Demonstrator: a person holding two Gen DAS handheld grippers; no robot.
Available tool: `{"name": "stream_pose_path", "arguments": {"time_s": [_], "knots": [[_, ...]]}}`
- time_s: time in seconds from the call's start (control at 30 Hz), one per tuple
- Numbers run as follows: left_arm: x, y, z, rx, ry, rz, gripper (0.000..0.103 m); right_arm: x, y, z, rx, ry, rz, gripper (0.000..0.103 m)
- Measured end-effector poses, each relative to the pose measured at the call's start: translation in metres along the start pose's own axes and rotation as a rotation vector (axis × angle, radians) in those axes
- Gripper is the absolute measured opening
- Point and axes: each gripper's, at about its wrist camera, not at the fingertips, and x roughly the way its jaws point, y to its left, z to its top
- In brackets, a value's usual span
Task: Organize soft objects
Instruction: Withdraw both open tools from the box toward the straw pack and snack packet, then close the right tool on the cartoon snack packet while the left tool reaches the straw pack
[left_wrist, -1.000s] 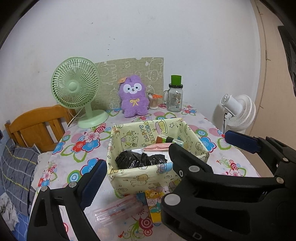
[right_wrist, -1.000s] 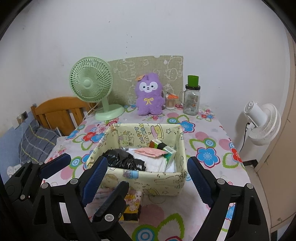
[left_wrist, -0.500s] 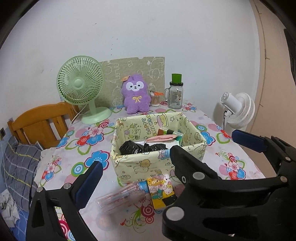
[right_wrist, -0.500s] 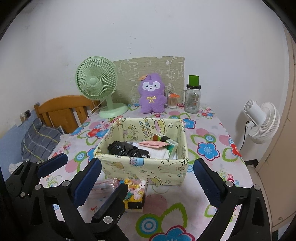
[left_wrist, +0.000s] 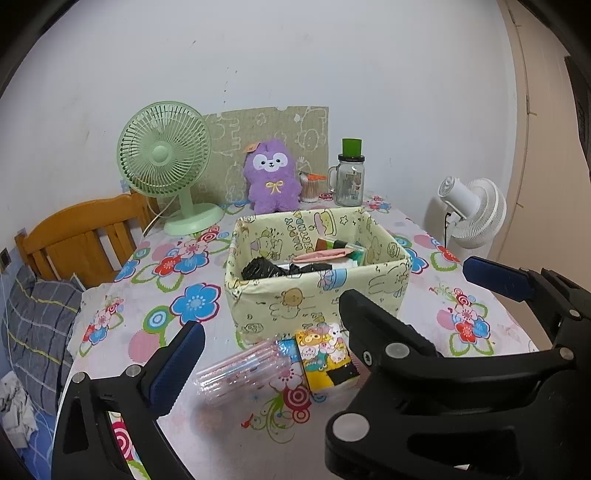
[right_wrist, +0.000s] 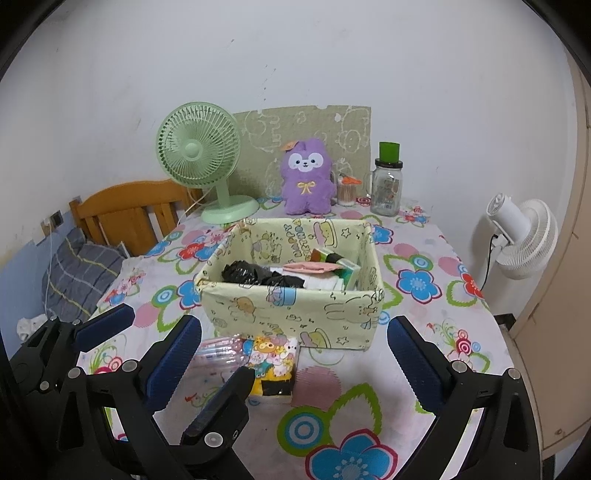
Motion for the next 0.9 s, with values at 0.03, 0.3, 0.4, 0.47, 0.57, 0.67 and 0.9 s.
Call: {"name": "stream_pose_path", "arguments": {"time_s": [0.03, 0.3, 0.4, 0.47, 0.57, 0.67, 0.9], "knots": [[0.000, 0.001, -0.002, -0.001, 0.001, 0.000, 0.103, 0.000, 0.001, -0.001, -0.001, 0.004, 0.000, 0.102], [0.006, 0.008, -0.013, 0.007, 0.022, -0.004, 0.103, 0.008, 0.009, -0.011, 0.000, 0.027, 0.002, 0.102], [0.009, 0.011, -0.017, 0.013, 0.032, -0.005, 0.103, 0.014, 0.011, -0.015, 0.005, 0.040, 0.006, 0.102], [0.012, 0.013, -0.020, 0.015, 0.040, -0.009, 0.103, 0.017, 0.013, -0.018, 0.007, 0.050, 0.006, 0.102], [0.017, 0.015, -0.023, 0.015, 0.052, -0.014, 0.103, 0.023, 0.014, -0.020, 0.007, 0.062, 0.003, 0.102], [0.022, 0.017, -0.026, 0.019, 0.062, -0.018, 0.103, 0.029, 0.015, -0.023, 0.009, 0.076, 0.003, 0.102], [0.033, 0.021, -0.033, 0.030, 0.083, -0.015, 0.103, 0.047, 0.017, -0.030, 0.015, 0.115, 0.005, 0.102]]}}
